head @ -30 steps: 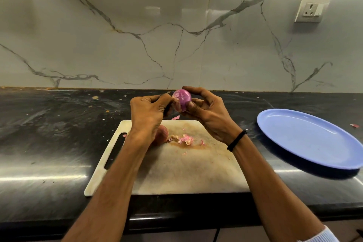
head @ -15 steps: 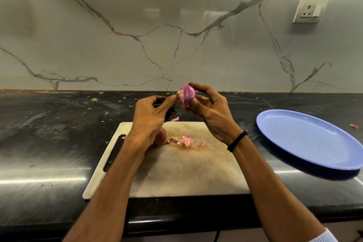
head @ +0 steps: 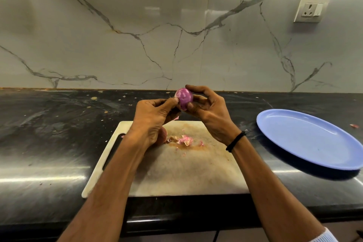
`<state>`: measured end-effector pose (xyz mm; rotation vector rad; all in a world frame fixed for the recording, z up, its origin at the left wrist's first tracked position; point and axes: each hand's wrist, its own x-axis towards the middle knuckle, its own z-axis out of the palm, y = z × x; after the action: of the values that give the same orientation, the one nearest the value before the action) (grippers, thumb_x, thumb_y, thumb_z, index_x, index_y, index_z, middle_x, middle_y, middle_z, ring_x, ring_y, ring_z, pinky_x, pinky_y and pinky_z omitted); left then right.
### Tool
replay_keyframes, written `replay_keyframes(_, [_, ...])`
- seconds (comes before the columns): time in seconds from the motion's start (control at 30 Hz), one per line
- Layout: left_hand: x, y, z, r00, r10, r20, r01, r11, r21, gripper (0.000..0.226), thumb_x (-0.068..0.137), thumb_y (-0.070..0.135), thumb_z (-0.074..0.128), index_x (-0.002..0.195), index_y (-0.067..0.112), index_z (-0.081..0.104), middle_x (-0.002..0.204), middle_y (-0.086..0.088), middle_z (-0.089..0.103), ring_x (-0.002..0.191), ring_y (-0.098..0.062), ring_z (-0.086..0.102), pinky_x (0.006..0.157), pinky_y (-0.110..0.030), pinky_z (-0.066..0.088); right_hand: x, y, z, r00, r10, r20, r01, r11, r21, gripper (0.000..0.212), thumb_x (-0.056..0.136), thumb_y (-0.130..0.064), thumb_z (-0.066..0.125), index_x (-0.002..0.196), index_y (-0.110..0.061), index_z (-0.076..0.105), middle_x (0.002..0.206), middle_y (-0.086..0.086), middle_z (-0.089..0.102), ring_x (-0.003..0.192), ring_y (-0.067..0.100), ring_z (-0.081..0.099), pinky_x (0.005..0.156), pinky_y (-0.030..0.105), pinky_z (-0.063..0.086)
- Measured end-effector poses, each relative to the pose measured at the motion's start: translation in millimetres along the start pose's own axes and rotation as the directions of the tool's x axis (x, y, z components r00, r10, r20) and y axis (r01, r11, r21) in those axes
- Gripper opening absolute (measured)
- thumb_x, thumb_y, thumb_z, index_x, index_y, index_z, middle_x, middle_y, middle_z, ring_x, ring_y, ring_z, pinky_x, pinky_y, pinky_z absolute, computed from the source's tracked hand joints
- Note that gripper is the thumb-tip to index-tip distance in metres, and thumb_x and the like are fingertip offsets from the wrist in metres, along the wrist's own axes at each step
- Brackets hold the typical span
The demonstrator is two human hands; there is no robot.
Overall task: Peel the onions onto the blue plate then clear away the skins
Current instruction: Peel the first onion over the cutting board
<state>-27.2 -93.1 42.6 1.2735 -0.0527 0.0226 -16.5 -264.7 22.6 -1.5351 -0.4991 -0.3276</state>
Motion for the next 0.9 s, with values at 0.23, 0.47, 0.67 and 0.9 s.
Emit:
replay_keyframes(0.23, [-0.2, -0.7, 0.6, 0.997, 0.048, -0.059, -0.042, 0.994, 0.104, 0.008, 0.084, 0.002, 0.072, 0.090, 0.006, 0.074, 0.084, -0.011, 0.076, 0.074, -0.019, 0.075, 0.070, -0.026, 0.061, 0.3, -1.9, 1.1, 1.000, 0.011, 0.002, -0.011, 0.999, 0.048, 0.048, 0.085, 0.001, 0.068, 0.130, -0.007, 0.055, 0.133, 0.013, 0.059, 0.121, 0.030, 0.060, 0.095, 0.048, 0.055])
replay_keyframes(0.47, [-2.7, 1.2, 3.3, 0.998, 0.011, -0.058, -0.011, 1.000, 0.013, 0.009, 0.083, 0.008, 0.074, 0.091, 0.004, 0.074, 0.084, -0.012, 0.076, 0.076, -0.021, 0.075, 0.067, -0.024, 0.061, -0.6, -3.4, -0.1, 1.000, -0.005, -0.006, 0.005, 0.999, 0.042, 0.052, 0.081, -0.008, 0.071, 0.130, -0.006, 0.055, 0.134, 0.015, 0.058, 0.122, 0.031, 0.059, 0.096, 0.053, 0.054])
replay_keyframes(0.67, [-2.5, 1.3, 2.7, 0.998, -0.003, -0.057, 0.004, 1.000, 0.019, 0.017, 0.080, 0.008, 0.076, 0.095, 0.000, 0.074, 0.086, -0.014, 0.076, 0.080, -0.024, 0.076, 0.073, -0.028, 0.062, 0.1, 0.0, 0.2, 1.000, -0.001, 0.013, 0.001, 1.000, 0.024, 0.049, 0.084, 0.001, 0.069, 0.131, -0.003, 0.054, 0.134, 0.014, 0.058, 0.122, 0.031, 0.059, 0.098, 0.054, 0.052])
replay_keyframes(0.9, [-2.9, 2.0, 1.7, 0.996, 0.037, -0.085, -0.029, 0.995, 0.097, 0.008, 0.084, 0.003, 0.072, 0.084, 0.011, 0.073, 0.067, 0.000, 0.074, 0.064, -0.012, 0.073, 0.063, -0.020, 0.059, 1.2, -4.2, -1.7, 1.000, -0.001, 0.024, -0.002, 0.994, 0.111, 0.047, 0.084, 0.001, 0.067, 0.129, -0.007, 0.054, 0.134, 0.018, 0.057, 0.121, 0.033, 0.060, 0.092, 0.050, 0.056])
